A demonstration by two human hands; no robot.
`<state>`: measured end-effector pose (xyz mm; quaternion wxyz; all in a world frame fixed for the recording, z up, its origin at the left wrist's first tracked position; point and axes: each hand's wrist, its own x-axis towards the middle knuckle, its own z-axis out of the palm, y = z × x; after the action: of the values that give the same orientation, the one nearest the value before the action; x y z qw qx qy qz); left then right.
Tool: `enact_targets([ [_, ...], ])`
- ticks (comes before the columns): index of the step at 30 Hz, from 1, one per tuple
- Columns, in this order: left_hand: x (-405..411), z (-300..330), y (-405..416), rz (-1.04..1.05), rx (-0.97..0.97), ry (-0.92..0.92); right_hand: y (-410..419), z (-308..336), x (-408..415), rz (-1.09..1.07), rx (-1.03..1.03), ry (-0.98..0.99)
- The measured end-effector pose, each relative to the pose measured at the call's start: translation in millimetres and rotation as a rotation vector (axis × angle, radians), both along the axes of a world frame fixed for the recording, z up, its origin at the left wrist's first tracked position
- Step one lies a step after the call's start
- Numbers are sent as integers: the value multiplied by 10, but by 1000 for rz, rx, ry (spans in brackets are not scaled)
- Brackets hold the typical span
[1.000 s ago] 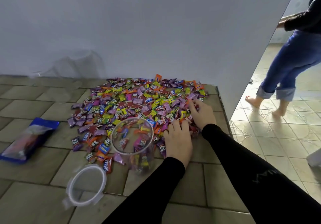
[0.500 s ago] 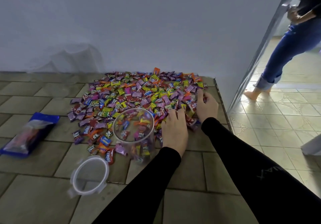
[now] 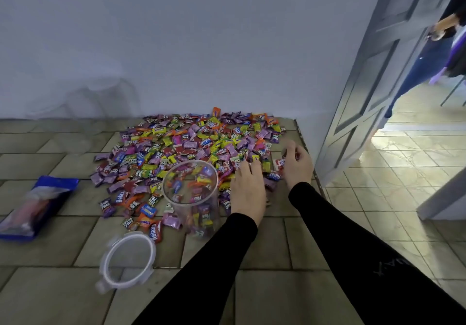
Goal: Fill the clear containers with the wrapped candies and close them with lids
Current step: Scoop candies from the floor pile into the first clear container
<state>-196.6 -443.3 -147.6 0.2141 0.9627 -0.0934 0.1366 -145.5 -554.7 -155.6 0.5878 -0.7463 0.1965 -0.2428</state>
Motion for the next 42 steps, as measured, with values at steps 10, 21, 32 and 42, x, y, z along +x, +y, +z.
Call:
enact_targets([
  [10, -61, 207, -17, -16, -37, -27, 0, 166, -248, -52, 91, -11],
  [21, -198, 845, -28, -106, -261, -101, 190, 620, -404, -95, 153, -96],
  [32, -290, 1333, 500, -131, -584, -105, 726, 1094, -456, -16, 421, -208],
  [42, -308, 1256, 1298, -159, -877, 25, 1234, 1234, -556, 106, 622, -158],
])
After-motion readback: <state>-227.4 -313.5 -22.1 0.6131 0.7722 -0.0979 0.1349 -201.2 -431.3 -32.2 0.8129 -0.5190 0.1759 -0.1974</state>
